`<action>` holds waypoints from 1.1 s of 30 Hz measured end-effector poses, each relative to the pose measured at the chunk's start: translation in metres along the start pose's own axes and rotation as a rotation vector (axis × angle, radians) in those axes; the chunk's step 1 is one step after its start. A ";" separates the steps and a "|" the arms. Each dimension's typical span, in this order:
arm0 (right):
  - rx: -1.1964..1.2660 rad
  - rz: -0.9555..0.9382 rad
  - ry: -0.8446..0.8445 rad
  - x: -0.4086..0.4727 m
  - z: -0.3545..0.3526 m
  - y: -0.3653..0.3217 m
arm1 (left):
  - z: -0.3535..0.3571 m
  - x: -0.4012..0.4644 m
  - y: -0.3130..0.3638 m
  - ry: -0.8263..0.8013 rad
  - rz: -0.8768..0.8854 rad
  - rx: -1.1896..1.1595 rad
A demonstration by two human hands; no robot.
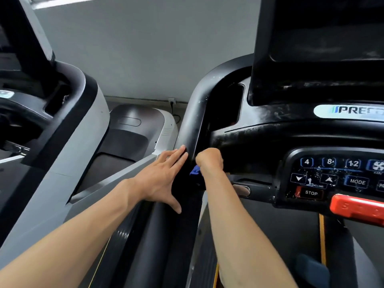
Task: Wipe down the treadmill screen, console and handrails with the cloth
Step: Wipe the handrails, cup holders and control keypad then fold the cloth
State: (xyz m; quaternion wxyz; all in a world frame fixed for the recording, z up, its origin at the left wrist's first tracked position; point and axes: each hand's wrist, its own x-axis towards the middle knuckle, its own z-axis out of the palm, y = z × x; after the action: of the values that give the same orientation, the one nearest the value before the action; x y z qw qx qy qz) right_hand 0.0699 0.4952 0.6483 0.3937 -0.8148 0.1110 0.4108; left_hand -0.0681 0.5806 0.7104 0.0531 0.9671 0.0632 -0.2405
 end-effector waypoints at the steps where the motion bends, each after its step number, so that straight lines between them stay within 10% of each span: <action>1: -0.012 -0.010 -0.038 0.005 -0.005 -0.001 | 0.002 0.001 -0.002 0.002 0.003 0.010; 4: 0.068 -0.058 -0.051 -0.004 -0.027 0.015 | 0.005 -0.002 0.000 0.036 -0.011 -0.003; 10: -0.413 -0.832 0.199 0.011 -0.061 0.013 | 0.023 -0.004 0.026 0.180 -0.091 0.008; 25: -1.336 -1.525 -0.444 0.042 -0.095 0.011 | 0.055 0.017 0.073 0.272 -0.421 0.079; 33: -1.750 -2.130 -0.324 0.065 -0.121 -0.013 | 0.071 0.040 0.130 0.317 -0.801 0.060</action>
State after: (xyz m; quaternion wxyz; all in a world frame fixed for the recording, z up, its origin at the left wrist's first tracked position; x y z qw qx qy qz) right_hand 0.1886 0.4244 0.6492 -0.1108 -0.4288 -0.8946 -0.0600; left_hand -0.0462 0.4466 0.6384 -0.0831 0.8922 0.4342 -0.0924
